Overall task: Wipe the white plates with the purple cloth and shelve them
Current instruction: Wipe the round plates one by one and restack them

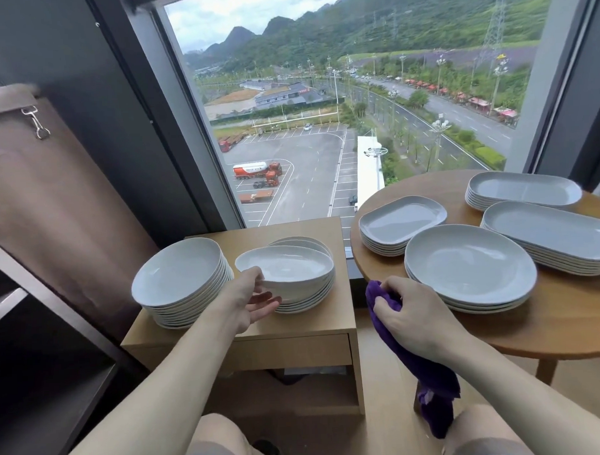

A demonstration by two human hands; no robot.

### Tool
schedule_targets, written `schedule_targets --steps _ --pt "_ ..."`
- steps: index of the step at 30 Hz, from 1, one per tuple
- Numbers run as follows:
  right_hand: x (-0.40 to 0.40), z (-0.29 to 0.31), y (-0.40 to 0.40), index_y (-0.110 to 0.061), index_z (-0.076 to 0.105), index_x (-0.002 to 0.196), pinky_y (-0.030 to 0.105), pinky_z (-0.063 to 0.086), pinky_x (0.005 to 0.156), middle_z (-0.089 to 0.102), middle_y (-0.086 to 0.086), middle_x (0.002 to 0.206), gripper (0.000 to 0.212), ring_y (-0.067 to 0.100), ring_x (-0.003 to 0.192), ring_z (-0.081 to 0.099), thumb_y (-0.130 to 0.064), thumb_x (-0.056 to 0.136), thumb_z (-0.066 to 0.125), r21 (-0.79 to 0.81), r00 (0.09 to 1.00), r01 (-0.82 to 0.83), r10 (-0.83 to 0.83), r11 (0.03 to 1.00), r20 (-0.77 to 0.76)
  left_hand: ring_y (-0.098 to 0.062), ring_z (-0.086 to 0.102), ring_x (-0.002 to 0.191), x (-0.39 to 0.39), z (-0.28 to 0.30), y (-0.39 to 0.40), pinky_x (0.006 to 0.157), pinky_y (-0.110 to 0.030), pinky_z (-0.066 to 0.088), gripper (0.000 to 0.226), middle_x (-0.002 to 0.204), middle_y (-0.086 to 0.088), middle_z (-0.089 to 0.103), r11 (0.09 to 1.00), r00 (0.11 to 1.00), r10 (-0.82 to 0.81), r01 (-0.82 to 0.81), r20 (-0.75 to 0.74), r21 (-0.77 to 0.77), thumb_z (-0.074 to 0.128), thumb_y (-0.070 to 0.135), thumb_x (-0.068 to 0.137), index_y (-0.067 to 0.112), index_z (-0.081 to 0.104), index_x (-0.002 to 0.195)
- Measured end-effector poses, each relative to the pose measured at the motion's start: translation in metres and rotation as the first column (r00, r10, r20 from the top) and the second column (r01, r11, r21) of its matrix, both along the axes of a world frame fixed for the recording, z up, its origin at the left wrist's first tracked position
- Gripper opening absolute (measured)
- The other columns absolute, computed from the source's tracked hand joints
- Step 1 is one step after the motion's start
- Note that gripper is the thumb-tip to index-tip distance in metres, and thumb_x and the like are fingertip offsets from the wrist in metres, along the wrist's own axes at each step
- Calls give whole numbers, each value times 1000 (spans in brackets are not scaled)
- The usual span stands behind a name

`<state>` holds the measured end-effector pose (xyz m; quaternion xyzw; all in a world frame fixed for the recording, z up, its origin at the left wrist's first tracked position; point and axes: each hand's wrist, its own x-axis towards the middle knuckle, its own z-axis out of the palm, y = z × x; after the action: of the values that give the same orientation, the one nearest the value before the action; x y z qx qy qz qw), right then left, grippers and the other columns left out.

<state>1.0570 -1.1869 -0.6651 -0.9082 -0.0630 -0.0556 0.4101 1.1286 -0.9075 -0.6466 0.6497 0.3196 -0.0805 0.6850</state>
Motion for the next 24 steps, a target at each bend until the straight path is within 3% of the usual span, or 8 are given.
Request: schedule_targets --steps 2,5,7,10,14,18,20,24 --pt "0 0 0 -18 64 84 40 53 74 66 -5 76 15 16 75 61 -28 94 58 -4 1000 4 -4 1000 5 -40 73 102 -4 1 -2 75 -44 66 8 105 -20 64 991 996 50 -40 79 -125 53 6 92 4 55 99" --pt "-1 -2 2 -18 64 85 40 53 74 66 -6 77 15 16 75 62 -28 94 57 3 1000 4 -4 1000 13 -37 69 95 -14 -7 -2 96 -49 59 25 101 -20 67 979 975 122 -87 185 -185 52 2 94 -2 58 117" --pt "-1 -2 2 -19 64 85 41 54 74 66 -6 77 16 15 75 62 -29 95 57 11 1000 0 0 1000 12 -36 68 96 -26 -14 0 96 -49 58 30 113 -24 67 968 962 160 -108 223 -228 54 -2 93 -4 59 122" --pt "0 3 2 -21 65 84 37 52 72 67 -6 76 16 15 75 62 -28 96 57 39 1000 19 -19 999 -16 -36 67 103 -49 -15 5 95 -48 58 29 126 -21 69 950 953 155 -73 259 -303 49 -9 91 2 66 112" --pt "6 21 1 -20 67 79 26 44 63 65 -5 68 19 13 67 59 -23 95 58 197 996 79 -71 977 -46 -36 67 115 -86 -3 1 85 -48 63 59 131 -21 69 884 958 93 46 270 -466 35 -12 80 8 64 127" --pt "3 43 8 -13 69 80 41 53 66 69 12 72 24 32 67 63 -33 89 60 422 989 111 -58 900 -137 -44 68 110 -120 0 -14 105 -59 49 68 118 -21 73 825 970 60 84 234 -559 23 -10 73 4 69 121" --pt "-5 52 15 -7 67 82 45 54 63 67 24 78 30 36 64 62 -35 90 60 520 984 99 -4 849 -180 -46 68 102 -132 -6 -20 100 -55 50 65 112 -24 73 807 978 -5 128 210 -577 22 -10 71 -2 77 105" --pt "-25 55 30 2 46 84 39 46 53 51 16 64 49 27 50 50 -43 77 64 679 896 2 300 735 -328 -46 70 107 -146 -13 -32 95 -51 51 53 124 -26 71 757 979 -114 196 169 -623 34 -2 84 -4 68 125"
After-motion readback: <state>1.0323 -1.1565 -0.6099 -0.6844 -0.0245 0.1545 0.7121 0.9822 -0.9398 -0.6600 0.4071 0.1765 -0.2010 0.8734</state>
